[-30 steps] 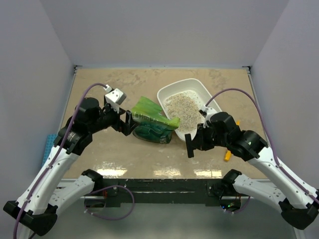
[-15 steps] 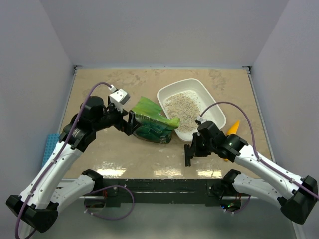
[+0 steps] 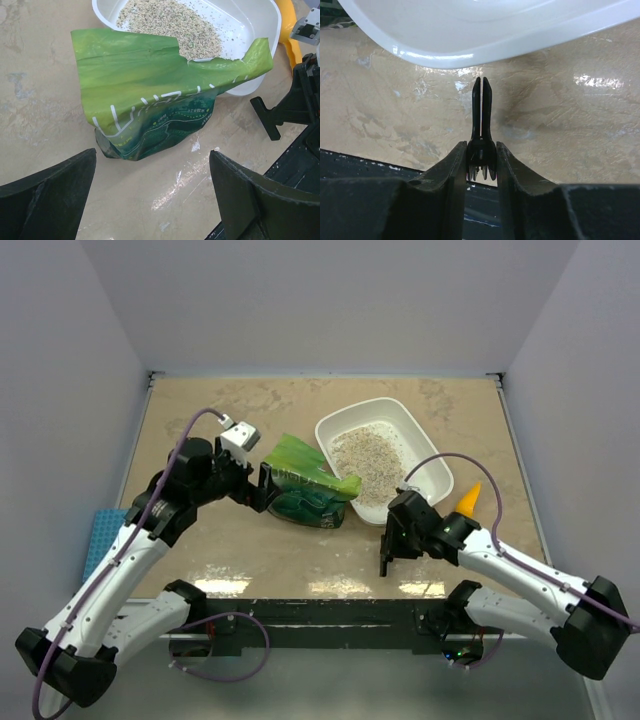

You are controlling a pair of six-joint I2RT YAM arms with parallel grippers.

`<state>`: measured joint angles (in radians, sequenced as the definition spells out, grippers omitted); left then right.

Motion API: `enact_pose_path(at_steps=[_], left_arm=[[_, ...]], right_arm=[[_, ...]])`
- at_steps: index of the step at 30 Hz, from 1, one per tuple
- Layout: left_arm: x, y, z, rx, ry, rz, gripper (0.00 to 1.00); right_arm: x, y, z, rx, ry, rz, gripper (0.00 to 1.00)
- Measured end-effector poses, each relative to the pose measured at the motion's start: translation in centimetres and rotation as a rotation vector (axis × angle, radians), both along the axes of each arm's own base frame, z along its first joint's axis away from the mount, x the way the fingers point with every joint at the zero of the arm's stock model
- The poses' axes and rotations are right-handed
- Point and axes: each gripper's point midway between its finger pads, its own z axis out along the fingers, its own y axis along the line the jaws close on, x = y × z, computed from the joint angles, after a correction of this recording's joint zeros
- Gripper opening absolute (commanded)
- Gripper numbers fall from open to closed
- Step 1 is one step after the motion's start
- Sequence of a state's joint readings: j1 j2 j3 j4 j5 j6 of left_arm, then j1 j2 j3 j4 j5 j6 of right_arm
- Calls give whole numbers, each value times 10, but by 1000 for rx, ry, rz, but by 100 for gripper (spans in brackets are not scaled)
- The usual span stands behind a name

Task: Fill the litter box with clean litter

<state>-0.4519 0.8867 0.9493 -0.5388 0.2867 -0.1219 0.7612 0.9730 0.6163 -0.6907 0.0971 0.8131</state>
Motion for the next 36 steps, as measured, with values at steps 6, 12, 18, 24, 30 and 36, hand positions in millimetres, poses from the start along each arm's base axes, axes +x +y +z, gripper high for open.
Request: enact_pose_path(at_steps=[6, 12, 18, 24, 30, 36], left_arm=[[3, 0, -8, 11, 14, 7, 100], [4, 1, -7, 10, 4, 13, 100], [6, 12, 5, 15, -49, 71, 100], [24, 28, 23, 50, -86, 194, 100], [48, 33, 9, 88, -40, 245, 100], [83, 51, -10, -2, 52, 251, 100]], right_arm=[[7, 6, 0, 14, -19, -5, 51], [13, 10, 3, 22, -36, -1, 58], [38, 27, 63, 72, -149, 32, 62], [72, 49, 171, 160, -418, 132, 69], [91, 59, 230, 176, -595, 209, 72], [105, 73, 221, 140, -594, 274, 72]])
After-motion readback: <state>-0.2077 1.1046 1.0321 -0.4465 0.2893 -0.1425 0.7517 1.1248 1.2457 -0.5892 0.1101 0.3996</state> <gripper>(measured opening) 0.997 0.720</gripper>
